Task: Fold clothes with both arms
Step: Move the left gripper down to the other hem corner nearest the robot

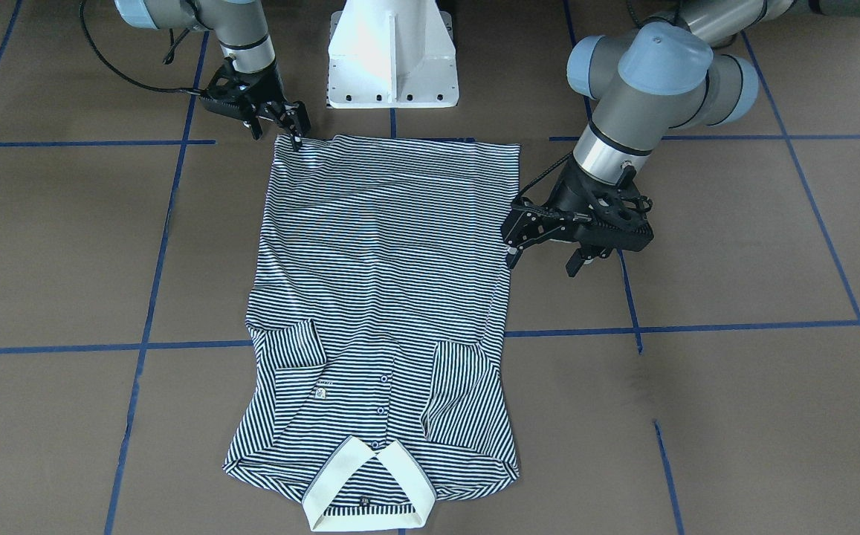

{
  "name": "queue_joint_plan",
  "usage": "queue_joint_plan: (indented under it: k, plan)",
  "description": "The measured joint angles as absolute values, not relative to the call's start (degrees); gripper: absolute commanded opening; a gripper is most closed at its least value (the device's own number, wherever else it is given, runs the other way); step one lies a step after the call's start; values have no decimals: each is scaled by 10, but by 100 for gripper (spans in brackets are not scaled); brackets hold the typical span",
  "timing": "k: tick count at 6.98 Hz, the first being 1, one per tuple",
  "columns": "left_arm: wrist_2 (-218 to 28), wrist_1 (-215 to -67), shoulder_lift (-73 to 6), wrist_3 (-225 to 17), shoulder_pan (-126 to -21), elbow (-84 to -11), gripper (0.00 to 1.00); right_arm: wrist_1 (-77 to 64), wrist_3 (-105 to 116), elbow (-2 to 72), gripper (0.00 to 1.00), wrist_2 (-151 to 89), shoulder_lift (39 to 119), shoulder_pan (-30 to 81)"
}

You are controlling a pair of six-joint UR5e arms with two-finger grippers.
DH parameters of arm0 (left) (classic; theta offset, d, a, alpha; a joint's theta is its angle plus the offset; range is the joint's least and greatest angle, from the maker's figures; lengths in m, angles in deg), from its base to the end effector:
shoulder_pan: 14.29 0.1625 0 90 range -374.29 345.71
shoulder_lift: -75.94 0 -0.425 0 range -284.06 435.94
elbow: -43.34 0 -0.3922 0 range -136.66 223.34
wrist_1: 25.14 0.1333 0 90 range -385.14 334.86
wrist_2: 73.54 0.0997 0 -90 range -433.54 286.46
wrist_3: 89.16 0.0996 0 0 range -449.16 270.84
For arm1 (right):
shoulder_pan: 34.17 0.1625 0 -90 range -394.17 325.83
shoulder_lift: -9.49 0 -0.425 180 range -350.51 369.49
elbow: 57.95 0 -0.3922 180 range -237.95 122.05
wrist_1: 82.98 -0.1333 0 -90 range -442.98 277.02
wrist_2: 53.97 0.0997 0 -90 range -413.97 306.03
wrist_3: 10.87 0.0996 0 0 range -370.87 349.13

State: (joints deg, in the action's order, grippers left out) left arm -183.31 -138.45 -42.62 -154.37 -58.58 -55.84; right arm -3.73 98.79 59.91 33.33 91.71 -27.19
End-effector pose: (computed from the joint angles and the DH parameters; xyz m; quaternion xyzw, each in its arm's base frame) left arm 0.3911 -0.5207 0.2539 0.1619 0.4960 -0.0578 0.8511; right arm -0.4965 -0.1998 0.3515 -0.0220 -0.3937 0.2207 0.8921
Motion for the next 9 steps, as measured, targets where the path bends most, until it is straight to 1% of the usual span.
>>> queue_joint_plan:
  k: [3,4,5,6,9]
  plan:
    - [-1833,-1388,-426,-1543,-586,-555,100,-37,988,599,64,351,916,-282]
    - [-1833,-1388,-426,-1543,-586,-555,100,-37,988,598,45,353,917,-282]
    - [-1833,-1388,-426,-1544,-586,-554,100,-37,987,598,17,355,917,-282]
    - [-1833,-1388,-426,-1544,-586,-554,100,-37,987,599,0,355,918,-282]
    - [-1832,-1388,-426,-1544,-586,-553,100,-37,987,604,0,358,917,-281]
